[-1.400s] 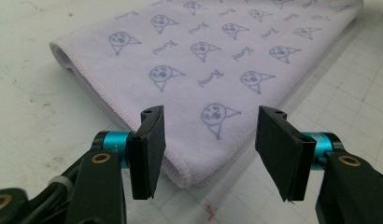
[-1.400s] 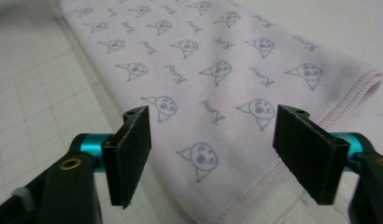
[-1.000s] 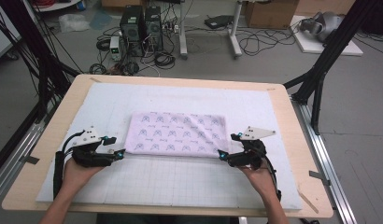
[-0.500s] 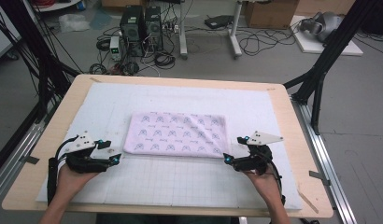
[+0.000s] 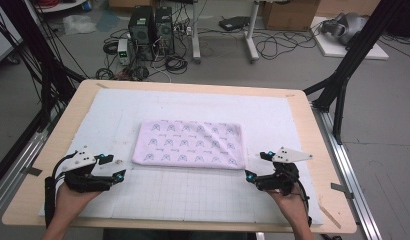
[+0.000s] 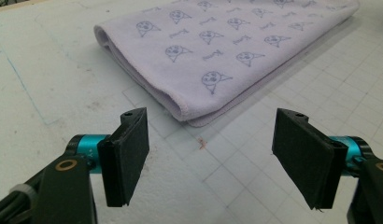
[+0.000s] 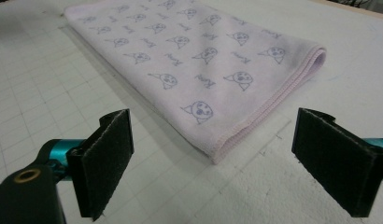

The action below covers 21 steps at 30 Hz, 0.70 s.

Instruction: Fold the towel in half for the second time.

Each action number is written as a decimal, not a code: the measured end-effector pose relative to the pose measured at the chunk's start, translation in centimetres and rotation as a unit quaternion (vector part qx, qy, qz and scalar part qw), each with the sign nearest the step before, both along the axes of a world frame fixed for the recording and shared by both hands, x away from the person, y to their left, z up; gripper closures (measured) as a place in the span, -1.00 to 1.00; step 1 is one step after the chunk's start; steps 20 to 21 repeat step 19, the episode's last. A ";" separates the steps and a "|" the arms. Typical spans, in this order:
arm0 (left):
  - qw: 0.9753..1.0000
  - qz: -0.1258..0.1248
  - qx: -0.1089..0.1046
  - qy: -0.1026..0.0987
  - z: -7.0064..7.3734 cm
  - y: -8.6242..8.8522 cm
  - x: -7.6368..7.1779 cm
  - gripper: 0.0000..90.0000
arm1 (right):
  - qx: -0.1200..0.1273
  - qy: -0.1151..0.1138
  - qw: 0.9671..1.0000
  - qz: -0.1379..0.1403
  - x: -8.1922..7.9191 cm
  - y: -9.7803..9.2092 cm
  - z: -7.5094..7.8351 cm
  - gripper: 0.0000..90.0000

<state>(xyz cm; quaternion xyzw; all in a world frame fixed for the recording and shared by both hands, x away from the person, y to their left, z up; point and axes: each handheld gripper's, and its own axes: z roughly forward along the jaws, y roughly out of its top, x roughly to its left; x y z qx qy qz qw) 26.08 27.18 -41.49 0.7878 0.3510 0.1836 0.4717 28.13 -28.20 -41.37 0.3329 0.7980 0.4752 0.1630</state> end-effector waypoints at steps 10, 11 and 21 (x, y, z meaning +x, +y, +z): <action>1.000 0.001 0.007 -0.003 -0.2 0.5 -0.9 -0.40 | -0.006 0.006 1.000 0.002 -1.2 -0.7 -0.2 -0.74; 1.000 0.001 0.008 -0.003 -0.2 0.6 -0.9 -0.40 | -0.007 0.005 1.000 0.002 -1.3 -0.7 -0.3 -0.74; 1.000 0.002 0.007 -0.002 -0.4 0.6 -0.7 -0.40 | -0.007 0.002 1.000 0.001 -1.4 -0.7 -0.5 -0.74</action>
